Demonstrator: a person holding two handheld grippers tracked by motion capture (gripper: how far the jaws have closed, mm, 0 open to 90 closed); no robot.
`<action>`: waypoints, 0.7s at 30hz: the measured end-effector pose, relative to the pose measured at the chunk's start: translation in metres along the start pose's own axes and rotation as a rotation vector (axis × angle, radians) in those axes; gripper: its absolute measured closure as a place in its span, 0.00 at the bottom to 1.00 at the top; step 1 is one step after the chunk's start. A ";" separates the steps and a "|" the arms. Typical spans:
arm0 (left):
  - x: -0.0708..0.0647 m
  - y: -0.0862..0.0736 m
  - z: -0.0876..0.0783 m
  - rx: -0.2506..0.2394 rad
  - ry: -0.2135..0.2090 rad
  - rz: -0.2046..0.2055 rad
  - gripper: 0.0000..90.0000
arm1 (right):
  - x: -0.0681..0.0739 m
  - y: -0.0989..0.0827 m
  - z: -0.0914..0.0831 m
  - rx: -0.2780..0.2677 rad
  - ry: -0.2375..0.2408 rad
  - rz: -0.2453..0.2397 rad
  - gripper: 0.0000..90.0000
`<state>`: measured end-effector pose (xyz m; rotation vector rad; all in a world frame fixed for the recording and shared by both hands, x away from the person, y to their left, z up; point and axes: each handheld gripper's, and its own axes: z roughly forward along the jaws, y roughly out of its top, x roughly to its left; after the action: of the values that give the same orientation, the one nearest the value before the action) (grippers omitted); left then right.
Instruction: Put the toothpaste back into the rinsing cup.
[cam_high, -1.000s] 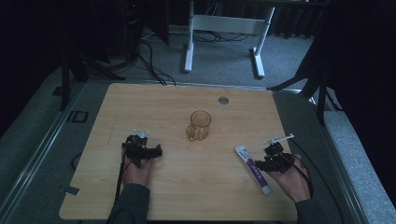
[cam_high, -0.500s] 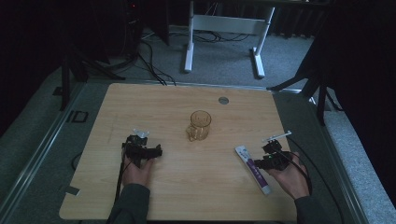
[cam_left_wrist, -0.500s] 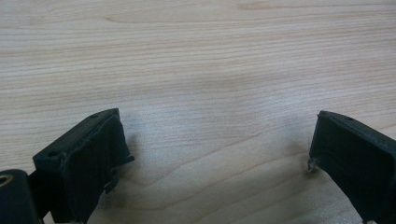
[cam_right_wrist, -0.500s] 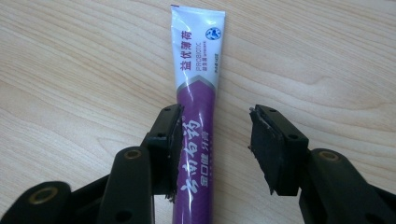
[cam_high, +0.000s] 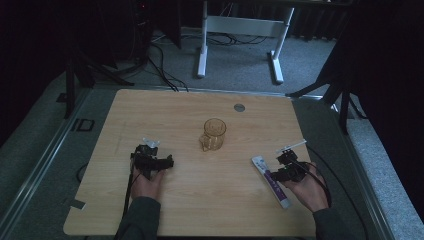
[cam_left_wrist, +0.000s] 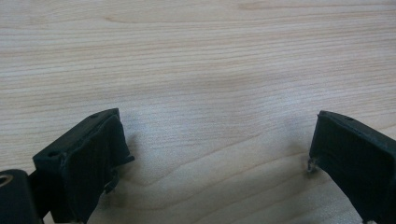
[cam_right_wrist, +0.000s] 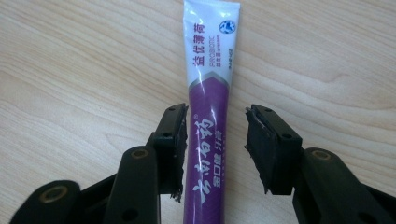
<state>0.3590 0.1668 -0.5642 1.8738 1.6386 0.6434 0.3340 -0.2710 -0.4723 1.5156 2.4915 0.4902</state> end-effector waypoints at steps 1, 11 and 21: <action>0.000 0.000 0.000 0.000 0.000 0.000 0.03 | 0.000 0.000 0.000 0.006 -0.001 -0.002 0.64; 0.000 0.000 0.000 0.000 0.000 0.000 0.03 | 0.003 0.004 0.004 0.037 0.007 -0.013 0.64; 0.000 0.000 0.000 0.000 0.000 0.000 0.03 | 0.004 0.008 0.009 0.074 0.013 -0.021 0.63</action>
<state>0.3590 0.1668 -0.5642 1.8740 1.6383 0.6432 0.3414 -0.2623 -0.4774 1.5146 2.5597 0.4105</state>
